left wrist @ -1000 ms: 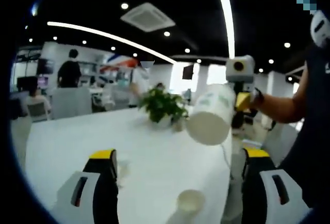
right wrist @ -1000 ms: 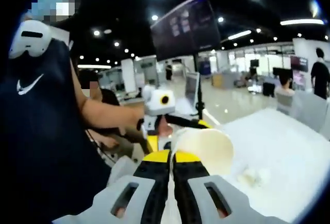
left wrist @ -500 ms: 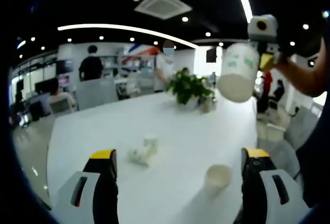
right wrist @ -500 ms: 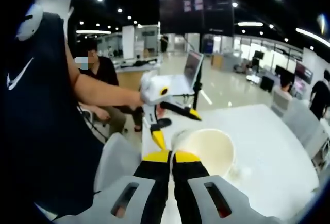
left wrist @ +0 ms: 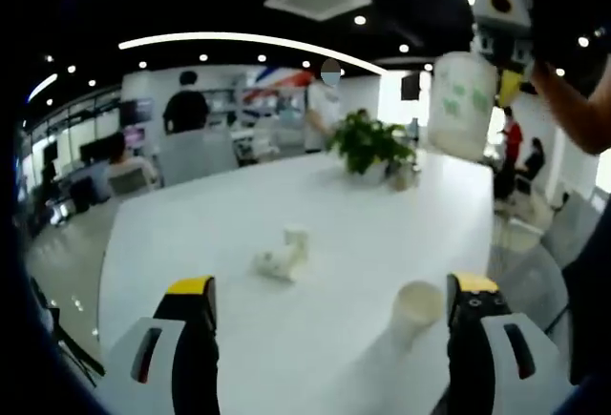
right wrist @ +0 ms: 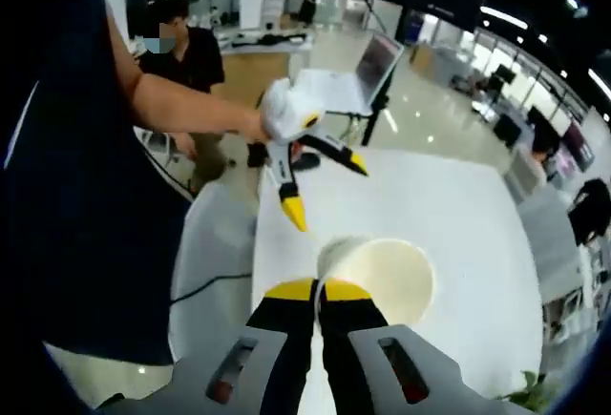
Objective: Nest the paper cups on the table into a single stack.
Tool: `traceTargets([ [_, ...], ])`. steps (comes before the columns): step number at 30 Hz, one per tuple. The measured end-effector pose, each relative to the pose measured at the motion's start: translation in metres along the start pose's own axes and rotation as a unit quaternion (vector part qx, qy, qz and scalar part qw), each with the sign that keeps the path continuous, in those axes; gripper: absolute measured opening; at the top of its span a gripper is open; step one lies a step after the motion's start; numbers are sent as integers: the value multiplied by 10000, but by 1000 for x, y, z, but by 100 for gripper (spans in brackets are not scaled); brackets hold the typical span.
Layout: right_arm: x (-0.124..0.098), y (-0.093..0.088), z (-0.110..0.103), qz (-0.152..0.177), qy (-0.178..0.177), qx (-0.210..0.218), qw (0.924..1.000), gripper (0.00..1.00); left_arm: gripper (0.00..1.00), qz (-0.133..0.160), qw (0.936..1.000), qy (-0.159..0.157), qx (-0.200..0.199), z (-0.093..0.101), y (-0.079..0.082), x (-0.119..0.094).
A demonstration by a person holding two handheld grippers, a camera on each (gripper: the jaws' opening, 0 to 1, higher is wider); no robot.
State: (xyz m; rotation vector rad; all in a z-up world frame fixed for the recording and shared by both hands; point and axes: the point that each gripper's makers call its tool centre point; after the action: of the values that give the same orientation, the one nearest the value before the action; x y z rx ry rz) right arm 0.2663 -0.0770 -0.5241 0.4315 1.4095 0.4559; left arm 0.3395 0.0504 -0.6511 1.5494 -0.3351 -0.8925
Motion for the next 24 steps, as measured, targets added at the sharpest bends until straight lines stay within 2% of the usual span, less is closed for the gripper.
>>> traceTargets([
  [4, -2, -4, -3, -636, 128, -88, 9979, 0, 99, 9, 10000, 8, 6, 1, -2, 0],
  [9, 1, -11, -12, -1410, 404, -302, 9887, 0, 99, 14, 10000, 51, 4, -3, -2, -2],
  [12, 7, -11, -12, -1692, 393, -383, 9840, 0, 99, 22, 10000, 77, -1, -5, -2, -3],
  [19, 15, -10, -11, -1972, 408, -387, 9787, 0, 99, 3, 9999, 106, -5, -8, -2, -8],
  [24, 15, -13, -7, -2005, 348, -321, 9785, 0, 99, -6, 9999, 132, -12, -10, -4, -10],
])
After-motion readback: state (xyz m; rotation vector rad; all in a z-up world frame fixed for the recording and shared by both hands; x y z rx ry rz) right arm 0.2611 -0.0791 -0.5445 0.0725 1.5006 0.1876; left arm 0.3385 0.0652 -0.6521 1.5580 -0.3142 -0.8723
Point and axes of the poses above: the point that each gripper's makers call its tool centre point, and the gripper's own axes: x roughly forward along the fingers, z roughly to its right, y roughly out of its top, and after that the axes turned 1 degree about y, right-handed
